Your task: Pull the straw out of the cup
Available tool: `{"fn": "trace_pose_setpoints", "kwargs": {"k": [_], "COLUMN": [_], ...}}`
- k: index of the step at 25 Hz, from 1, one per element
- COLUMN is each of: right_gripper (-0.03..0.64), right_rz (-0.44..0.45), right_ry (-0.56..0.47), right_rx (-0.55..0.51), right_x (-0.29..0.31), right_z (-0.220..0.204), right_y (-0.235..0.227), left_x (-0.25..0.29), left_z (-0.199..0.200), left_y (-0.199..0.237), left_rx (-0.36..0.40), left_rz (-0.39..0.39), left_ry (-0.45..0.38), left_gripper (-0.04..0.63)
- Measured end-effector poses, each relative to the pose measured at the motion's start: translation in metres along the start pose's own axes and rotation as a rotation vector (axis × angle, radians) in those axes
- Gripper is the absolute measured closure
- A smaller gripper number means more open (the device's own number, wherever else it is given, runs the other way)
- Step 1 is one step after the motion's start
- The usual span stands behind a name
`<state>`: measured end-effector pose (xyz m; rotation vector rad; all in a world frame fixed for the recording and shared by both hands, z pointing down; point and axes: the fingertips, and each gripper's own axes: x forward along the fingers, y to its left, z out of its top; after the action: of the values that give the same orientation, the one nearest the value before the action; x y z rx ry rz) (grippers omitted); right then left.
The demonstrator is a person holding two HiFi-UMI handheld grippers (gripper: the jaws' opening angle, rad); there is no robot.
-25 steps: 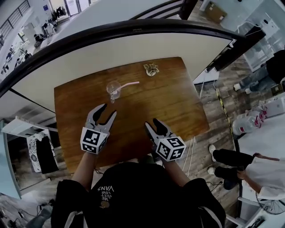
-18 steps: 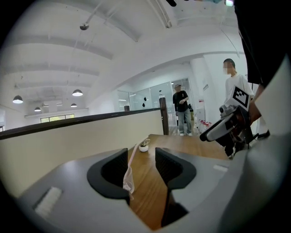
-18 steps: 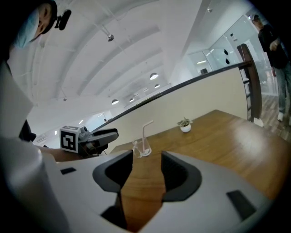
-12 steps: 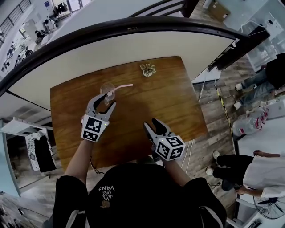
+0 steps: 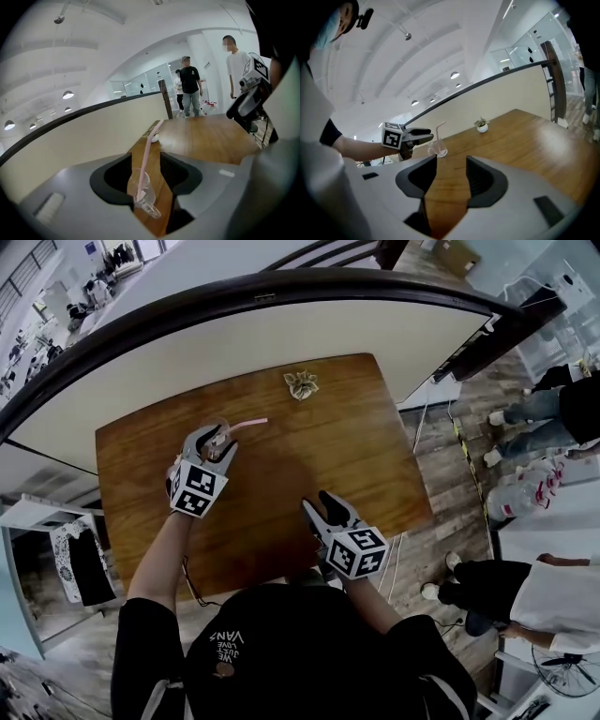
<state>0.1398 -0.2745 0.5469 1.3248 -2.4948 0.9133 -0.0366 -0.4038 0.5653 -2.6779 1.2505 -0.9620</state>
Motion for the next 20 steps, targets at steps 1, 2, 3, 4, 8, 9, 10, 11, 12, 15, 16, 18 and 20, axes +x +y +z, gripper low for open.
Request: {"fn": "trace_pose_setpoints", "kwargs": {"k": [1,2,3,4,8,9,10,11,12,15,16,18,20], "right_gripper": [0.454,0.454,0.454,0.454,0.453,0.454,0.454,0.454,0.454,0.454,0.454,0.454,0.454], "right_rz": [-0.001,-0.002,-0.003,-0.004,-0.008,-0.010,-0.012,-0.014,-0.016,-0.023,-0.026,-0.031,-0.034], "right_ry": [0.003,0.005,0.007,0.008,0.009,0.008,0.008,0.007,0.005,0.001,0.000,-0.003,-0.004], "right_rx": [0.002,0.004,0.005,0.007,0.016,0.018,0.021,0.023,0.025,0.028,0.029,0.031,0.033], "right_x": [0.000,0.000,0.000,0.000,0.001,0.001,0.001,0.001,0.001,0.000,-0.001,-0.001,-0.001], "right_z": [-0.001,-0.002,-0.002,-0.003,-0.004,-0.004,-0.004,-0.004,-0.004,-0.003,-0.003,-0.002,-0.002], "right_y": [-0.001,-0.003,-0.004,-0.004,-0.007,-0.008,-0.008,-0.009,-0.009,-0.012,-0.012,-0.013,-0.013], "left_x": [0.004,0.008,0.011,0.015,0.027,0.029,0.031,0.033,0.035,0.039,0.039,0.040,0.040], "left_z": [-0.001,-0.002,-0.004,-0.005,-0.010,-0.011,-0.011,-0.011,-0.012,-0.014,-0.015,-0.017,-0.019], "left_y": [0.000,0.000,0.000,0.000,0.003,0.003,0.004,0.004,0.004,0.003,0.002,0.002,0.003], "left_rx": [0.008,0.017,0.026,0.035,0.071,0.080,0.089,0.097,0.105,0.118,0.121,0.124,0.128], "left_rz": [-0.003,-0.007,-0.010,-0.012,-0.017,-0.019,-0.020,-0.022,-0.024,-0.032,-0.033,-0.034,-0.033], "left_ry": [0.012,0.024,0.035,0.047,0.095,0.105,0.114,0.124,0.133,0.152,0.157,0.167,0.173], "left_gripper": [0.422,0.422,0.422,0.422,0.422,0.422,0.422,0.423,0.427,0.468,0.485,0.515,0.543]}}
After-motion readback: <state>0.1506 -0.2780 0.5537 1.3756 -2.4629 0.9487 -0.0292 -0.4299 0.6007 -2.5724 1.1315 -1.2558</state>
